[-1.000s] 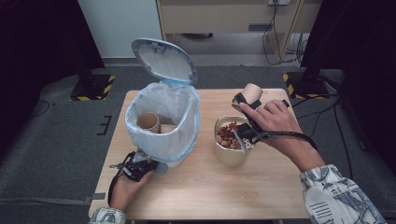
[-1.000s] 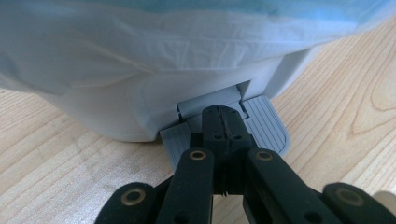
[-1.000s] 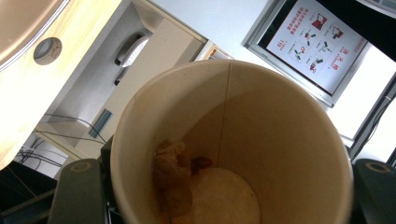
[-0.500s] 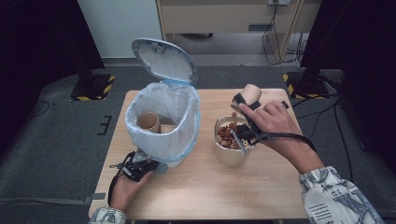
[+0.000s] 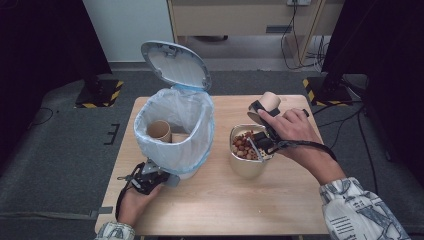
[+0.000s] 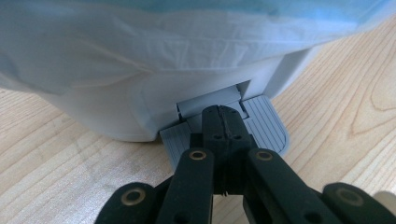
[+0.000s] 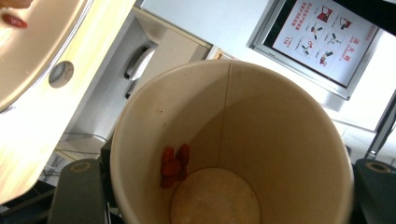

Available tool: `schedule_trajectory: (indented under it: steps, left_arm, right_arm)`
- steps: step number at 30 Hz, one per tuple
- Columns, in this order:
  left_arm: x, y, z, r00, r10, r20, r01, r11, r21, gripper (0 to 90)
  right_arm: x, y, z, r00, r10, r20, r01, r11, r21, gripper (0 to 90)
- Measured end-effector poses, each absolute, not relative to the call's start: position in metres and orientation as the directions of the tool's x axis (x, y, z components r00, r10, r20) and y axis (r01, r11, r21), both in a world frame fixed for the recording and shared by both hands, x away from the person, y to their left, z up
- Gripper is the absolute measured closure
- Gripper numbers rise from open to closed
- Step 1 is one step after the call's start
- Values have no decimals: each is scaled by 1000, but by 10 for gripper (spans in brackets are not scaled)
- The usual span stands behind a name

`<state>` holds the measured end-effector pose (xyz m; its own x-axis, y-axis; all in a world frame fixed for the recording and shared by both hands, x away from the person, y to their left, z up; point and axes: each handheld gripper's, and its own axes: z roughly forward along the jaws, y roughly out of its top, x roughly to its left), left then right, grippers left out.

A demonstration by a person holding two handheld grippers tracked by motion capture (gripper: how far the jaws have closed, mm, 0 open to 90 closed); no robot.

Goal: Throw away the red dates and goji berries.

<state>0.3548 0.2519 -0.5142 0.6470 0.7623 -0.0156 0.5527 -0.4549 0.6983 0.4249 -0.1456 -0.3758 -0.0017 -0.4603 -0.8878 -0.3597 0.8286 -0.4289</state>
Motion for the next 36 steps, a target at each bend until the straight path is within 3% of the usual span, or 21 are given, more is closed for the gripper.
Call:
schedule_trajectory:
  steps: [21,36]
  left_arm:
    - [355,252,-514,648,762,-16,552,-455,699,900]
    - [355,252,-514,648,762,-17,552,-454,699,900]
  right_arm:
    - [436,-149,-365,-95,-263,-960,-372,904,-210,289]
    - [440,-149,-360,-119,-222,-968,-375,912,-163,286]
